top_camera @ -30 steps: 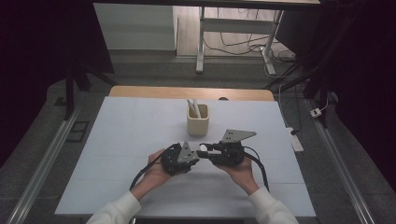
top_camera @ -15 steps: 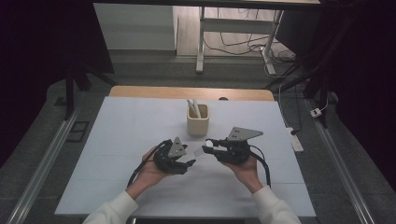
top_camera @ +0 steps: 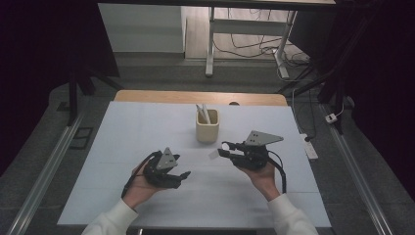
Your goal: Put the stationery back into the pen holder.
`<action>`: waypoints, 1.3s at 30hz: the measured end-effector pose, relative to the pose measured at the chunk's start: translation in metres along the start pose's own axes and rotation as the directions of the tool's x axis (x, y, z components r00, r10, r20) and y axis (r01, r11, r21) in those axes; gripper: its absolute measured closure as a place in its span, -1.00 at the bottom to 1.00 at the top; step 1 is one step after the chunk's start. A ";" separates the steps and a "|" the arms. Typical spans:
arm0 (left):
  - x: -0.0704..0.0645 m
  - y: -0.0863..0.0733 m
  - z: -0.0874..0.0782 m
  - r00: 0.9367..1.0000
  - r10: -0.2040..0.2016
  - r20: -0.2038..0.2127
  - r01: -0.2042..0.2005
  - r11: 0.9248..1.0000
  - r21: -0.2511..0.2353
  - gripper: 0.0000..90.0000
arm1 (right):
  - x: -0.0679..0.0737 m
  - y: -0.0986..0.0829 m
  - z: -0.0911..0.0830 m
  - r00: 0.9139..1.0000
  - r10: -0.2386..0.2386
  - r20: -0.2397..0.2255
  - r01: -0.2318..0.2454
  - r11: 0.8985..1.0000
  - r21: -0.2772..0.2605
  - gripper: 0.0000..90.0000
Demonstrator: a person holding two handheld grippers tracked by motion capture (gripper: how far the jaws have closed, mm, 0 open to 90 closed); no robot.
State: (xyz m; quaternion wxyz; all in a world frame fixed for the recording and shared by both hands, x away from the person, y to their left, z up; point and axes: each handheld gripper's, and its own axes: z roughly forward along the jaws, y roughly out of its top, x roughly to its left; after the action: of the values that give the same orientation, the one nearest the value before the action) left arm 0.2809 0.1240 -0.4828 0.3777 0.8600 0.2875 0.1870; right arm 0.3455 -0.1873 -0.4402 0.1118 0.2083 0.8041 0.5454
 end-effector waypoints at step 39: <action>0.032 -0.078 -0.039 0.984 -0.148 -0.095 0.154 0.986 0.060 -0.42 | -0.031 0.046 -0.023 0.995 0.012 0.102 0.000 0.993 -0.117 0.47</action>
State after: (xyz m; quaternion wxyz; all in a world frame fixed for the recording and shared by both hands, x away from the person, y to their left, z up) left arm 0.2563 0.2085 -0.5134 0.3486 0.8386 0.3747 0.1866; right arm 0.3740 -0.2058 -0.3906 0.1633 0.2318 0.7633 0.5805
